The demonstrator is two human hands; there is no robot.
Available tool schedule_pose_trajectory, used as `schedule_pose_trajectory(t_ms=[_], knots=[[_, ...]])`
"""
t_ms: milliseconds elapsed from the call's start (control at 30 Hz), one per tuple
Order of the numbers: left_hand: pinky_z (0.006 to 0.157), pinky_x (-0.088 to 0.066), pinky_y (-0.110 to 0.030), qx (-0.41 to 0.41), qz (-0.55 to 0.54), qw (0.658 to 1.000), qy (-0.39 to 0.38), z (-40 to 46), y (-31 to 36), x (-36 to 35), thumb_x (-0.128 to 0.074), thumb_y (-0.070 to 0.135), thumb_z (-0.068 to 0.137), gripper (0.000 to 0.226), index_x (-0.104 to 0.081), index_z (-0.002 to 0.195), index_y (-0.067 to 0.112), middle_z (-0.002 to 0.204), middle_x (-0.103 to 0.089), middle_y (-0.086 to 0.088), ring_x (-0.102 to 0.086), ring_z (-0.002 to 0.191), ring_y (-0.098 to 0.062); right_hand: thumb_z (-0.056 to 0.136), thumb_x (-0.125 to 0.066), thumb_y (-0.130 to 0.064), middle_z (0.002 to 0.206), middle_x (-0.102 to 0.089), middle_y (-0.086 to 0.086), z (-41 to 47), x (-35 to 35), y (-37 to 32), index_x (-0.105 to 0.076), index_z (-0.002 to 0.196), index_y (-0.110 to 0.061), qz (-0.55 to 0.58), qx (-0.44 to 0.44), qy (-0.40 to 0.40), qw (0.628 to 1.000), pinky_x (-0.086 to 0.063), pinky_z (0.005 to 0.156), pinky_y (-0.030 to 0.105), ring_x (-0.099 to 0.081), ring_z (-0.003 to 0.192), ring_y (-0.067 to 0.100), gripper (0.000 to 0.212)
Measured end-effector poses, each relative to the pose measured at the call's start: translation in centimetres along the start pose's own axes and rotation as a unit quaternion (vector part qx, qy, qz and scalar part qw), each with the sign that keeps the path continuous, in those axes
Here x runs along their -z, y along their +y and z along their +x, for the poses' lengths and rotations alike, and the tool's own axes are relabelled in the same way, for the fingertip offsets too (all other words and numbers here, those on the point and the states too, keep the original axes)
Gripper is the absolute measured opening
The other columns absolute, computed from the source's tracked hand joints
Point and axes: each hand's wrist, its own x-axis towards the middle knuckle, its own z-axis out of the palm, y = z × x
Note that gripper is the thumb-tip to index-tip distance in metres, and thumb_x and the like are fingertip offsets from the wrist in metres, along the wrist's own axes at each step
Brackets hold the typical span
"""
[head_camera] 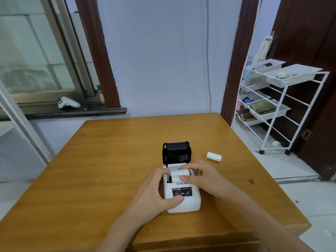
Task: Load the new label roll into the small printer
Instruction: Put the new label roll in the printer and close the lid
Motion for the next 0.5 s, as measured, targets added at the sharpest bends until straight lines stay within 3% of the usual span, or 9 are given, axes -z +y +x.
schedule_pose_trajectory(t_ms=[133,233,333,500], knots=[[0.077,-0.037,-0.005,0.008,0.006,1.0,-0.008,-0.14,0.22,0.21,-0.073,0.06,0.071,0.053,-0.035,0.108,0.056,0.116,-0.047,0.033,-0.045,0.105,0.018,0.084,-0.072,-0.034,0.086,-0.04,-0.004,-0.34,0.21,0.01,-0.07,0.111,-0.035,-0.023,0.004,0.007,1.0,-0.035,0.067,0.017,-0.041,0.073,0.005,0.027],[0.078,-0.04,-0.007,0.009,-0.001,1.0,-0.009,-0.14,0.18,0.14,-0.074,0.06,0.071,0.054,-0.036,0.109,0.054,0.116,-0.049,0.031,-0.047,0.105,0.015,0.085,-0.071,-0.034,0.084,-0.04,-0.005,-0.53,0.07,-0.16,-0.068,0.116,-0.035,-0.032,-0.001,0.014,0.999,-0.035,0.065,0.016,-0.04,0.073,0.005,0.031],[0.087,-0.049,-0.02,0.02,-0.017,1.0,-0.006,-0.02,-0.07,0.01,-0.072,0.066,0.064,0.063,-0.036,0.113,0.051,0.117,-0.056,0.025,-0.055,0.107,0.005,0.084,-0.073,-0.029,0.085,-0.043,-0.004,-0.59,0.09,0.02,-0.069,0.114,-0.031,0.009,0.002,0.02,1.0,-0.041,0.066,0.009,-0.044,0.074,0.004,0.03],[0.084,-0.038,-0.009,0.015,-0.04,0.999,-0.009,-0.06,0.04,0.1,-0.074,0.065,0.062,0.074,-0.023,0.115,0.063,0.123,-0.046,0.037,-0.044,0.112,0.021,0.085,-0.072,-0.021,0.089,-0.048,0.0,-0.74,0.42,-0.09,-0.068,0.108,-0.035,0.045,0.011,0.014,0.999,-0.045,0.066,0.011,-0.049,0.074,-0.002,0.028]])
